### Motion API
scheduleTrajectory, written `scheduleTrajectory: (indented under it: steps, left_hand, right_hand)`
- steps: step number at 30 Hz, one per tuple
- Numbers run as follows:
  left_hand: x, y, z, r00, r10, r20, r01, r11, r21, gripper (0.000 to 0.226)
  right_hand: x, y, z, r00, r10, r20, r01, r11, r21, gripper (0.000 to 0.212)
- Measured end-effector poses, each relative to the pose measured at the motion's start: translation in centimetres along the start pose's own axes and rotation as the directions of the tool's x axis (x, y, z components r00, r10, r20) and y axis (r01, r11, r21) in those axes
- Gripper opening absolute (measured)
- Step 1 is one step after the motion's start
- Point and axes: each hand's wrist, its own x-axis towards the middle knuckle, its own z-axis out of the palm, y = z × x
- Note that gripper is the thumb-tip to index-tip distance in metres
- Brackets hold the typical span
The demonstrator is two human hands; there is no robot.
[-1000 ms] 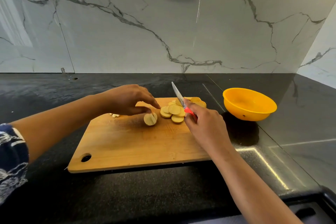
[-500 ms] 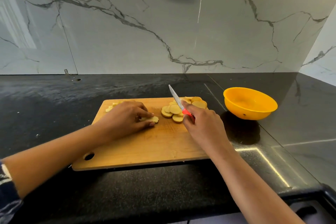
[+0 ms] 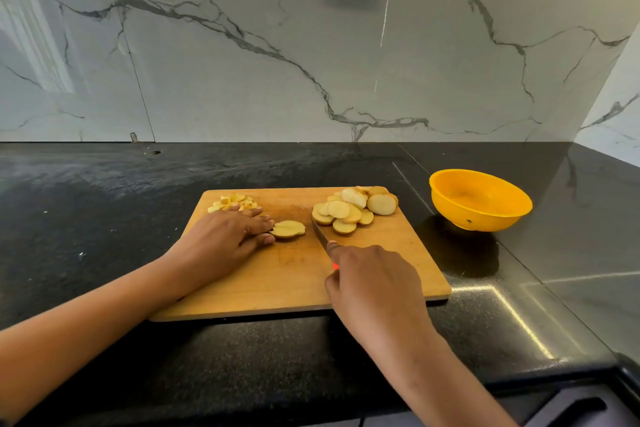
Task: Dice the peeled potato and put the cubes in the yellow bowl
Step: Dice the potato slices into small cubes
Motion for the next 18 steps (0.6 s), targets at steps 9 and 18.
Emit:
scheduleTrajectory:
  steps: [9, 18]
  left_hand:
    - [0.0, 0.9, 0.1, 0.996, -0.024, -0.088, 0.030, 0.997, 0.071, 0.044]
    - [0.4, 0.8, 0.1, 0.989, 0.070, -0.133, -0.081, 0.994, -0.072, 0.031]
  right_hand:
    - [1.0, -2.0, 1.3, 1.000, 0.012, -0.020, -0.013, 0.999, -0.053, 0.043]
    - [0.9, -2.9, 1.5, 1.000, 0.001, -0.005, -0.002, 0.998, -0.062, 0.050]
